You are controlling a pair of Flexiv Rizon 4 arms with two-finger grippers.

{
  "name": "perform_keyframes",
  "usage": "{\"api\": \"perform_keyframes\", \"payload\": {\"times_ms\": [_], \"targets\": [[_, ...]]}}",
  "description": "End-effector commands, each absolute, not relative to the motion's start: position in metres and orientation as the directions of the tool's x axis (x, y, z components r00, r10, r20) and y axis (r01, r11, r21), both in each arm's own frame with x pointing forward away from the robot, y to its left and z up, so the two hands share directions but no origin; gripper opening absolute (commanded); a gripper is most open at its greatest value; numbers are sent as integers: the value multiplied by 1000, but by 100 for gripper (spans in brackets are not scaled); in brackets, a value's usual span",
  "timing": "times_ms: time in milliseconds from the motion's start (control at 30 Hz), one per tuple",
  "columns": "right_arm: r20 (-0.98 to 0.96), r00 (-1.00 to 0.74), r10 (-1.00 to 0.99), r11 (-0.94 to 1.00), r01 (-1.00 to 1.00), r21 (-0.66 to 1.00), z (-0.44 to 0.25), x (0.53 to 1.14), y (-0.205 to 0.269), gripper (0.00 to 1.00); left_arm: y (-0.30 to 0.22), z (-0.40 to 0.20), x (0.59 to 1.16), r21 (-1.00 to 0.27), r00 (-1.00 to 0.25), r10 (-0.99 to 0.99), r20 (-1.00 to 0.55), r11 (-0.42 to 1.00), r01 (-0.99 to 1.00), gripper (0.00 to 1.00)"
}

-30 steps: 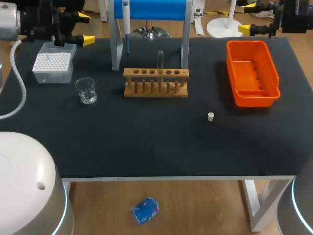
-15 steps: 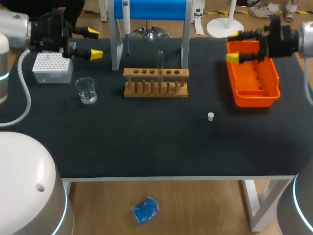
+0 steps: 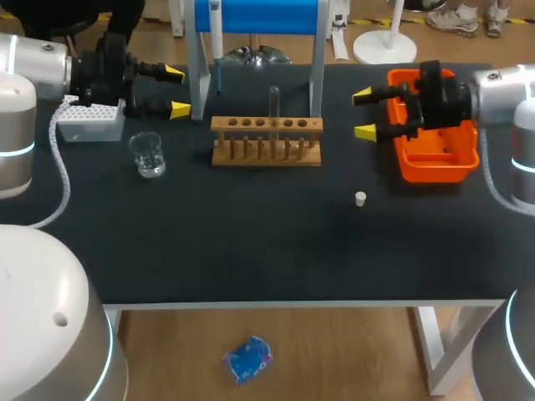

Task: Invert the test tube, pick up the pipette, mount the tip to pipette, aspirate from beaker and dispense into the tube, eject the tip, return the pipette, and cap with the stopper.

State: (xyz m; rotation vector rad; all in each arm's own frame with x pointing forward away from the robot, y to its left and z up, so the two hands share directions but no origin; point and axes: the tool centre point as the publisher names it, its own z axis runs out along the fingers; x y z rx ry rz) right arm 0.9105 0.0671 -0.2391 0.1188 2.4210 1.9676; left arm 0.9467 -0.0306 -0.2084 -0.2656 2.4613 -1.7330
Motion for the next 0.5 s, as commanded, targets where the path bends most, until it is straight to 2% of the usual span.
{"api": "perform_keyframes", "payload": {"times_ms": [33,233,500], "targets": [[33,-997,67,203,47,978,-239,912,66,100,-31,-209,947,-941,-978,-210,3,330,-74,100],[29,-997,77,209,45,977,-244,916,66,100,-36,-220,952,-924,-979,-201,-17,379,-61,100],[15,-1000,-5,197,14,980,-264,929,102,100,-45,-241,962,-910,-969,-245,-3,402,-99,100]]}}
